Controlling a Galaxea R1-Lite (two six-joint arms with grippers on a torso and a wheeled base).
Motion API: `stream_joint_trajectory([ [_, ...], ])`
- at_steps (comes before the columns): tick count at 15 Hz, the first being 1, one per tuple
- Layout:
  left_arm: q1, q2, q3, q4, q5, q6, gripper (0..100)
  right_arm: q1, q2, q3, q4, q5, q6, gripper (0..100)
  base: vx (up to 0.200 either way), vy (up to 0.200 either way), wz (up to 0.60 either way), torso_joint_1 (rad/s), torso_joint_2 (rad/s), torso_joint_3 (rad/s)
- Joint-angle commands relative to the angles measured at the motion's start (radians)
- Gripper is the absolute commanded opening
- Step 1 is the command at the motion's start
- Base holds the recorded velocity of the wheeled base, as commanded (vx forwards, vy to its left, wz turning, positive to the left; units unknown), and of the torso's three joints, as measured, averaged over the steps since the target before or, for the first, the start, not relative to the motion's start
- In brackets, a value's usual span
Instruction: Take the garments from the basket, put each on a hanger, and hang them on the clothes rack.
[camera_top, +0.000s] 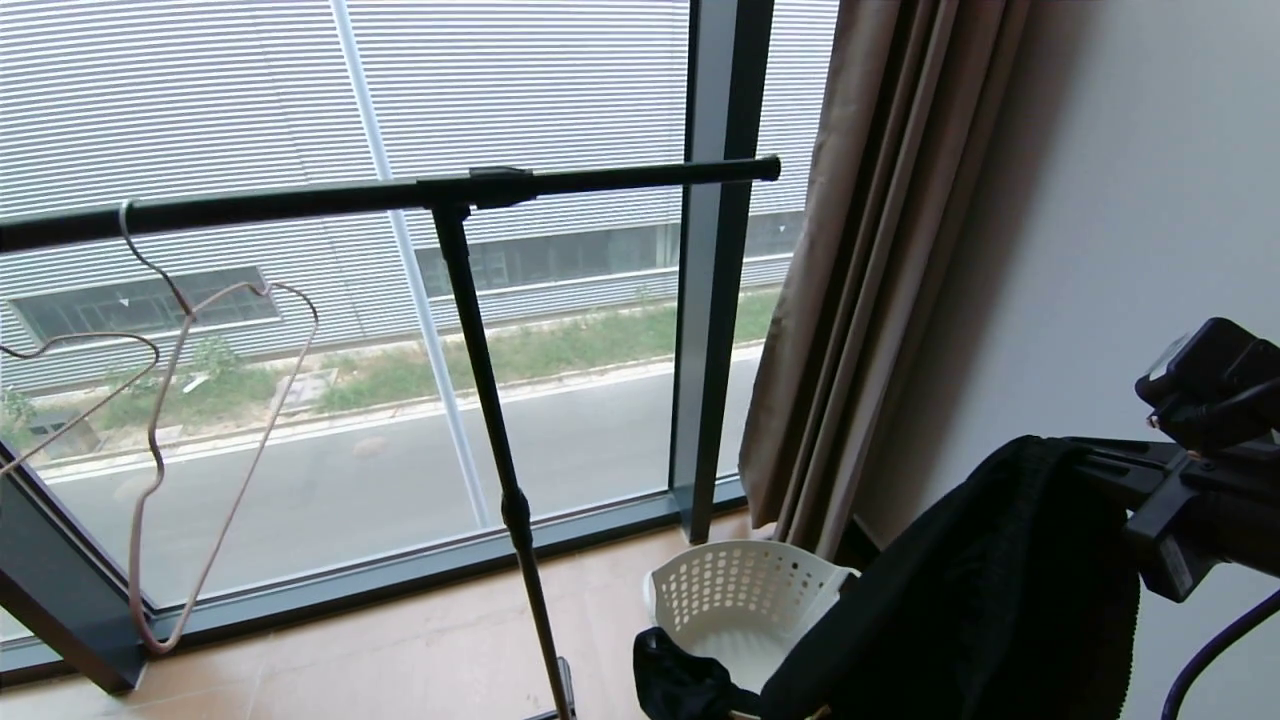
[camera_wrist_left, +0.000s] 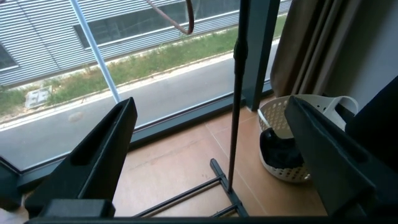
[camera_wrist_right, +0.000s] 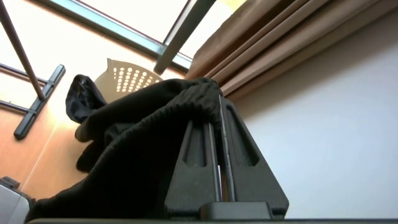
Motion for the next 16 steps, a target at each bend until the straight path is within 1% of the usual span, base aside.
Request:
stream_joint_trajectory([
  [1,-0.002,0.001,0.002,0.0,0.0,0.0,100,0.0,0.005,0.001,0.0,0.0,0.0,0,0.0,0.0,0.0,0.212,-0.57,-0.193],
  [6,-0.002,0.001,0.002,0.0,0.0,-0.002,100,0.0,0.006,0.006,0.0,0.0,-0.002,0,0.0,0.0,0.0,0.232,-0.57,-0.313],
  [11,-0.002,0.001,0.002,0.0,-0.001,0.0,100,0.0,0.003,0.013,-0.001,0.0,-0.003,0,0.0,0.0,0.0,0.17,-0.4,-0.269],
  [15,0.0,0.0,0.002,-0.002,0.0,0.0,100,0.0,-0.002,0.015,-0.006,0.003,-0.003,0,0.0,0.0,0.0,0.044,-0.1,-0.164],
  [16,0.0,0.0,0.002,-0.002,0.0,0.0,100,0.0,-0.002,0.024,-0.026,0.0,-0.003,0,0.0,0.0,0.0,0.007,-0.01,-0.115],
])
